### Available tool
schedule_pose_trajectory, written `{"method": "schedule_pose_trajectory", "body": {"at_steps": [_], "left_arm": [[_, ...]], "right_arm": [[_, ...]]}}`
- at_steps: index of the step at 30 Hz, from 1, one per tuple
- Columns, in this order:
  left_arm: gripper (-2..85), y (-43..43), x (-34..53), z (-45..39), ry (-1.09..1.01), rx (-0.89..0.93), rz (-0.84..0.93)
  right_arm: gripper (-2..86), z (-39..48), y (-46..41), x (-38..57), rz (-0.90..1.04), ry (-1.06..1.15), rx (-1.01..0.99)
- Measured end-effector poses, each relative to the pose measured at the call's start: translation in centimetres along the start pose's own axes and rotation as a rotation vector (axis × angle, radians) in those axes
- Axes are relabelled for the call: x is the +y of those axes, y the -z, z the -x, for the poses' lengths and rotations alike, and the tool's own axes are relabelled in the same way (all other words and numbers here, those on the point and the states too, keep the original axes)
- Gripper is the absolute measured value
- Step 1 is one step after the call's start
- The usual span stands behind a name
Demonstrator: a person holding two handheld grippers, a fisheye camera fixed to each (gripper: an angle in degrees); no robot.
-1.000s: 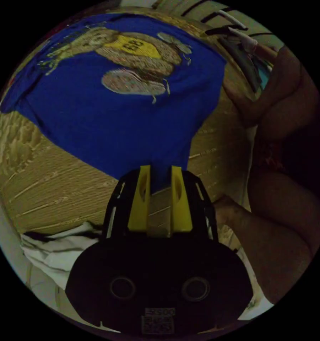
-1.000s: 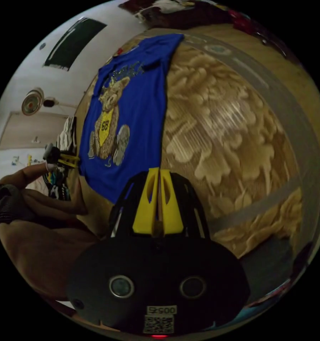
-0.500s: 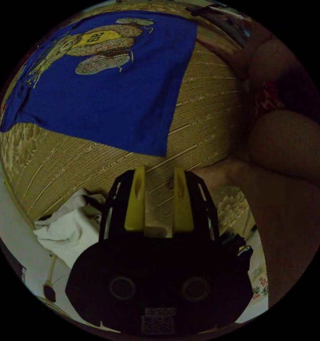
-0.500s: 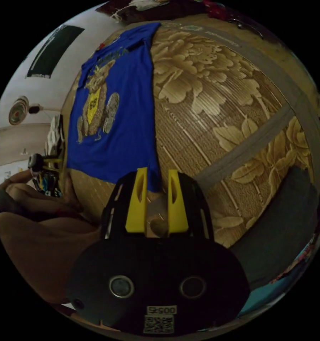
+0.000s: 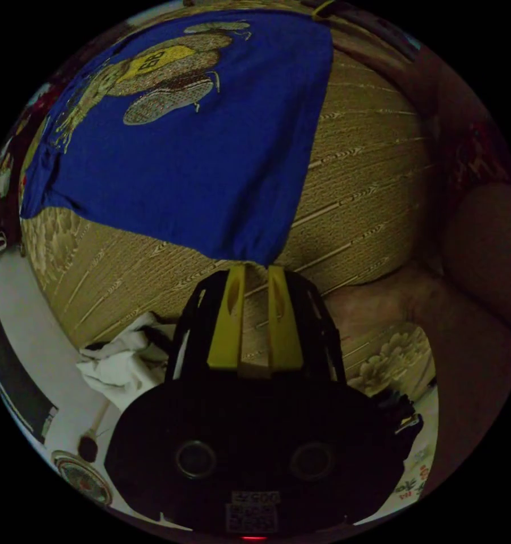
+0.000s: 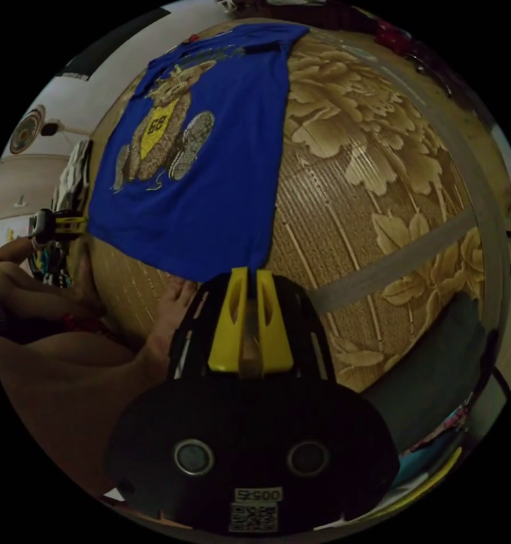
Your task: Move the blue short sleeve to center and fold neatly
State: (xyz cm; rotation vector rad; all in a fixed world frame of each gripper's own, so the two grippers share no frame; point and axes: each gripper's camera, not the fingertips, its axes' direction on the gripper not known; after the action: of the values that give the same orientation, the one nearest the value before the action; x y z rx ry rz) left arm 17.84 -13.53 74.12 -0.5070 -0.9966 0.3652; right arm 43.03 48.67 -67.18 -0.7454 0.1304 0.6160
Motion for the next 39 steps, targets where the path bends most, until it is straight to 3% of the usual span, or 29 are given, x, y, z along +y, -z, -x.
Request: {"method": "schedule_pose_trajectory", "body": {"at_steps": [9,14,21,26,28,32,35,39], "left_arm": [[0.5,3.3,4.6,4.2,0.031,0.194,-0.025],[0.4,5.1,7.6,5.1,0.031,0.268,-0.031],[0.4,6.8,10.2,3.9,-0.106,0.358,0.006],[0.3,7.3,12.8,4.8,-0.13,0.605,-0.001],[0.3,8.6,14.2,8.1,-0.052,0.694,-0.086],[0.2,11.8,16.6,15.8,0.106,0.601,-0.209],[0.1,14.0,18.8,24.0,0.303,0.552,-0.312],[-0.2,13.3,22.4,34.1,0.685,0.591,-0.436]], "right_arm": [[-1.5,-4.3,6.3,2.7,-0.191,0.003,-0.421],[-1.5,-6.6,9.2,5.4,-0.256,-0.044,-0.505],[-1.6,-6.7,10.3,8.5,-0.144,-0.065,-0.506],[-1.6,-6.7,11.3,9.1,-0.074,-0.05,-0.536],[-1.6,-6.9,12.5,8.3,-0.093,-0.033,-0.549],[-1.6,-7.2,16.9,2.4,-0.149,0.074,-0.538],[-1.6,-7.2,20.1,-4.2,-0.187,0.123,-0.496],[-1.6,-8.3,21.4,-13.3,-0.218,0.005,-0.448]]}}
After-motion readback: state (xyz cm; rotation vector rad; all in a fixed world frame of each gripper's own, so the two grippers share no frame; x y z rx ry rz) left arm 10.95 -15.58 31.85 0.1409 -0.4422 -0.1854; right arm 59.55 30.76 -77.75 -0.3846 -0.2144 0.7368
